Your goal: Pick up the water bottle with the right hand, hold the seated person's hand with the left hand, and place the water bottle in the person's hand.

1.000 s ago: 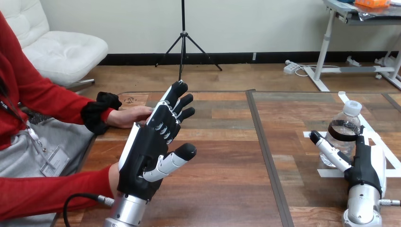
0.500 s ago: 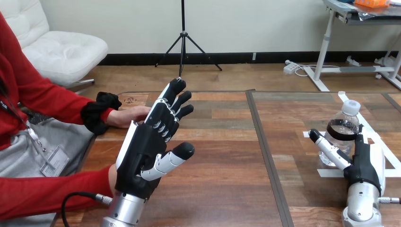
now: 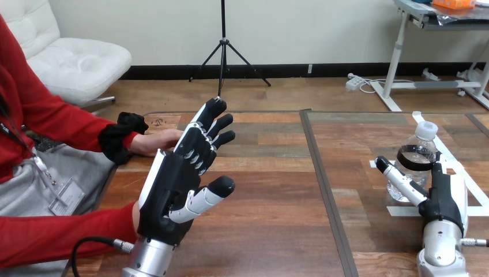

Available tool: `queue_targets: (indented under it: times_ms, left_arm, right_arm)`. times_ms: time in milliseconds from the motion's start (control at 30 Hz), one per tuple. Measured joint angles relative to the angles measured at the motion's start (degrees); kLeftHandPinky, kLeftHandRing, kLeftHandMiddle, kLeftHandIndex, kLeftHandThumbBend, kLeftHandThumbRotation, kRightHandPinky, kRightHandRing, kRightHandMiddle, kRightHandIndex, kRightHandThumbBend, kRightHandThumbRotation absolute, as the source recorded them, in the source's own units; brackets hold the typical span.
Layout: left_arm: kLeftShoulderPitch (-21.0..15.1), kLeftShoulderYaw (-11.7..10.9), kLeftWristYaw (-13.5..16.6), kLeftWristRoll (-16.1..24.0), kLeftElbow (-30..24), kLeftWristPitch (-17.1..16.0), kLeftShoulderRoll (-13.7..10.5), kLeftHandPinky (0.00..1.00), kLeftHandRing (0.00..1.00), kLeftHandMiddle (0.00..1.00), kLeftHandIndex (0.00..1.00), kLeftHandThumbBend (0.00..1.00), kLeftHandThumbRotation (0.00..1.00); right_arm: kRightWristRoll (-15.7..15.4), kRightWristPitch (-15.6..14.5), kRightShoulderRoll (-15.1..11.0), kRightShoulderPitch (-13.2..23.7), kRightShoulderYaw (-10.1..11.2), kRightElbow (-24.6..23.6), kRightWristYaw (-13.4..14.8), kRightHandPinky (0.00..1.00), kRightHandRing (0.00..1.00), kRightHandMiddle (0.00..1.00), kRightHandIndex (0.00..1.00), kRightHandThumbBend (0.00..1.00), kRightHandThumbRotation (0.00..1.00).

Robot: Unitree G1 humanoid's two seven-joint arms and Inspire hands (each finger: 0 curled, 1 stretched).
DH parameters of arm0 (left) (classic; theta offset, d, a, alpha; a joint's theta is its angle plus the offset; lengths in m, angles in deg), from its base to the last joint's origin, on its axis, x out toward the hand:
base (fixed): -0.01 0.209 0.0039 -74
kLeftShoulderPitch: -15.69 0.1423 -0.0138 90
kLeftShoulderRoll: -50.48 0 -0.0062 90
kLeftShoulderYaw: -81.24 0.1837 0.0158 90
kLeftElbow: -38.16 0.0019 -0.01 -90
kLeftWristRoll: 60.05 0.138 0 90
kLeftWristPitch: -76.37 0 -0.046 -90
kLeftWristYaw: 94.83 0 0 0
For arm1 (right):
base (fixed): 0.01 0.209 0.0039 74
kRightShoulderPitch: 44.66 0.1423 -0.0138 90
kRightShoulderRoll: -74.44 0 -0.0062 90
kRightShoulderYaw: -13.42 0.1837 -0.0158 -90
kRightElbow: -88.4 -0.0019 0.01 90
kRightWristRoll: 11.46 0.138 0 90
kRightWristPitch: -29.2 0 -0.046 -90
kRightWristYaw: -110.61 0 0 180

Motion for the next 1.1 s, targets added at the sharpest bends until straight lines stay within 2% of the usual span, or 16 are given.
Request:
queue_targets:
  times_ms: [333,567,833,1100]
  left_arm:
    - [0.7,0.0,-0.1,-0.3,-1.7,1.1,0.0,0.86,0.92,0.95,0.93,1.0,0.57]
    - [1.6,0.0,-0.1,-0.3,-3.1,1.5,-0.1,0.86,0.92,0.95,0.92,1.0,0.57]
    - [2.9,0.2,-0.1,-0.7,-5.3,2.4,-0.1,0.85,0.91,0.94,0.92,1.0,0.57]
    - [4.3,0.3,-0.1,-1.3,-8.0,3.7,-0.1,0.84,0.91,0.94,0.92,1.0,0.58]
  right_arm:
    - [0.0,-0.1,0.0,1.0,0.0,0.2,0.1,0.92,1.0,1.0,1.0,1.0,0.5]
    - [0.4,-0.1,0.0,1.7,0.2,0.2,0.1,0.93,1.0,1.0,1.0,1.0,0.45]
    - [2.1,-0.1,0.0,2.6,1.1,0.2,-0.2,0.92,0.99,0.99,1.0,1.0,0.4]
    - [3.4,-0.5,0.0,3.3,2.2,0.2,-0.4,0.9,0.96,0.97,0.99,1.0,0.3]
